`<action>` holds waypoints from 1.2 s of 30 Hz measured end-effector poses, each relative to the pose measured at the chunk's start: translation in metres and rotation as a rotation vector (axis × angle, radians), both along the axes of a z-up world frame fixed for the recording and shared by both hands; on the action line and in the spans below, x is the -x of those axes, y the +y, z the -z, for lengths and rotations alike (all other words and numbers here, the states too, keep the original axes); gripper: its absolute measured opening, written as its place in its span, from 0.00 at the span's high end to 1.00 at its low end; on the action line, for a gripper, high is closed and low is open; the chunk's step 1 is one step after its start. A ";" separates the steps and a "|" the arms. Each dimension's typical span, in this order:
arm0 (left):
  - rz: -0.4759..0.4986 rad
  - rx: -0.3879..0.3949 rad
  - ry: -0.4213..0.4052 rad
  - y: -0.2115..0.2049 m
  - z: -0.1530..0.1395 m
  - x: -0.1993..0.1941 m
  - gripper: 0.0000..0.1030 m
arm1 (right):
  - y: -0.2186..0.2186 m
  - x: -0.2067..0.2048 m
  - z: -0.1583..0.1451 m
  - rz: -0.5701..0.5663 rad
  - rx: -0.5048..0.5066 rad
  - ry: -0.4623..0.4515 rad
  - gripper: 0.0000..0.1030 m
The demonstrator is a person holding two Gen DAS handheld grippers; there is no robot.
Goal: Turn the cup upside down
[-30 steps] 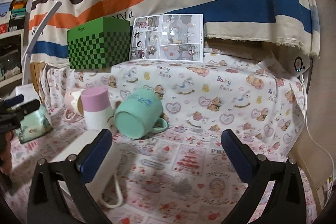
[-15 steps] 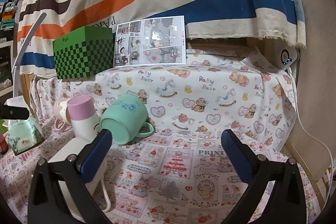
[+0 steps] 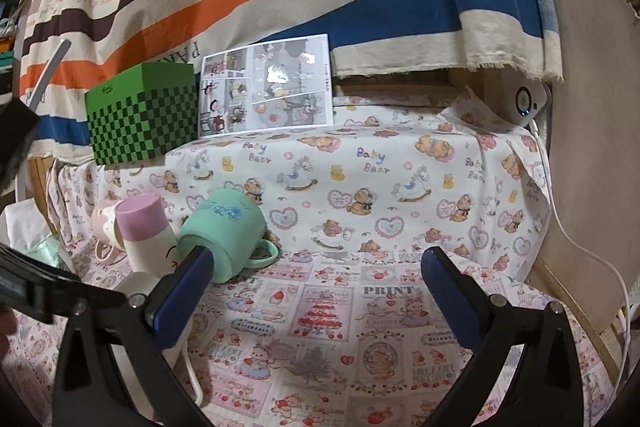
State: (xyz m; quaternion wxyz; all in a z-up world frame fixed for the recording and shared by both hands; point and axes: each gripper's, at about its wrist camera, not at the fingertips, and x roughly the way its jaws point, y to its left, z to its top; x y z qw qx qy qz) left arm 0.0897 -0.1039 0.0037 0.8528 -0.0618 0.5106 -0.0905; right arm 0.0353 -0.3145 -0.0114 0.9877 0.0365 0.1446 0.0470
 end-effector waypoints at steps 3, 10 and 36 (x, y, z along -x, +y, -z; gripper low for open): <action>-0.002 -0.051 0.025 -0.008 0.010 -0.008 0.18 | -0.005 -0.002 0.001 0.009 -0.023 0.012 0.00; 0.003 0.000 0.130 -0.009 0.028 -0.024 0.24 | -0.013 -0.009 0.004 0.020 -0.066 0.047 0.00; 0.028 -0.151 -0.371 -0.004 -0.027 0.028 0.26 | -0.015 -0.010 0.005 0.040 -0.075 0.057 0.00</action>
